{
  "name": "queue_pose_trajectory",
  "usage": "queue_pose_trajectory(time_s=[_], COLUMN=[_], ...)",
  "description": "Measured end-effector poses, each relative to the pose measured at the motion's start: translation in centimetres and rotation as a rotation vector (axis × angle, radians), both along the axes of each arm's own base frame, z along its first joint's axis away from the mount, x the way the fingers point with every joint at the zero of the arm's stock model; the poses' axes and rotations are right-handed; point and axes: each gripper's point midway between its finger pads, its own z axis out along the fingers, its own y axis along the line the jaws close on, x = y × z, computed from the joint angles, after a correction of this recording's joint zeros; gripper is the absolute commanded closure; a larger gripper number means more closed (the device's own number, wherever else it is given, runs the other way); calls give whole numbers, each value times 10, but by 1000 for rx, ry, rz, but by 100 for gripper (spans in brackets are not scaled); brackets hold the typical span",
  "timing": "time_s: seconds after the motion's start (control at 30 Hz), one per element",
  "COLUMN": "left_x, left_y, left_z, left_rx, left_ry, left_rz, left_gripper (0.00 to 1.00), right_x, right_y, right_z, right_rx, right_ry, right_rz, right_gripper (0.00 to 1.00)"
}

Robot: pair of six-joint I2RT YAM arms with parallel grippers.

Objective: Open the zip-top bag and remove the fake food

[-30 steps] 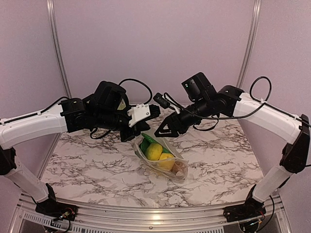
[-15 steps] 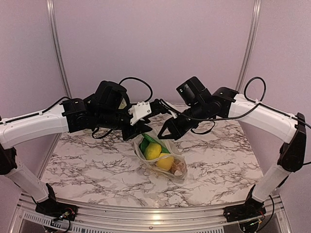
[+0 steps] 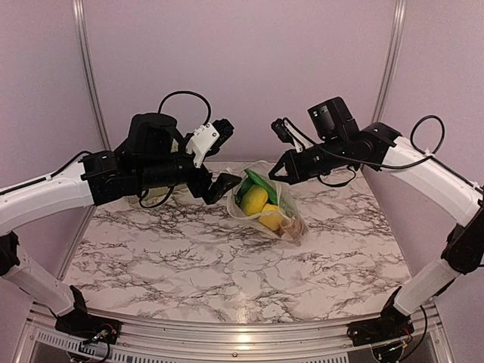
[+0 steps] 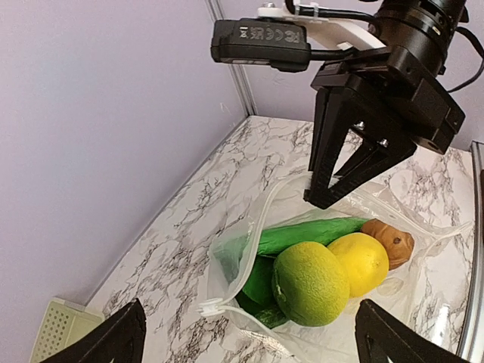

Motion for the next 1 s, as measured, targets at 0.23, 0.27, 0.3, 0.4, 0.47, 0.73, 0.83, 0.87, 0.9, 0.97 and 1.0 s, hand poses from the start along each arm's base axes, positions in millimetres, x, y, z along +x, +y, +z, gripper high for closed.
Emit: queue_pose_trajectory(time_s=[0.23, 0.27, 0.3, 0.4, 0.47, 0.73, 0.83, 0.87, 0.9, 0.97, 1.0], left_x=[11, 10, 8, -1, -9, -38, -47, -49, -50, -51, -50], left_y=[15, 17, 18, 23, 23, 10, 5, 4, 3, 2, 2], left_z=[-10, -16, -25, -51, -66, -96, -97, -97, -98, -100, -102], left_rx=[-88, -90, -89, -95, -99, -93, -90, -89, -87, -84, -78], left_ry=[90, 106, 129, 182, 214, 280, 280, 279, 278, 278, 275], left_rz=[138, 145, 148, 137, 113, -25, -60, -66, -70, -72, -69], left_gripper=[1, 1, 1, 1, 1, 14, 21, 24, 28, 33, 34], right_x=[18, 19, 20, 20, 21, 24, 24, 23, 24, 23, 23], right_y=[-11, -11, -10, -8, -3, 20, 26, 28, 29, 32, 34], right_z=[4, -1, -9, -39, -55, -69, -64, -63, -62, -63, -64], right_rx=[-38, -42, -46, -64, -63, 12, 41, 47, 54, 59, 60], right_ry=[-69, -67, -63, -29, -4, 27, 20, 21, 18, 20, 23], right_rz=[-86, -87, -87, -85, -74, -25, -12, -7, -4, 3, 7], right_gripper=[100, 100, 100, 100, 100, 100, 100, 100, 100, 100, 100])
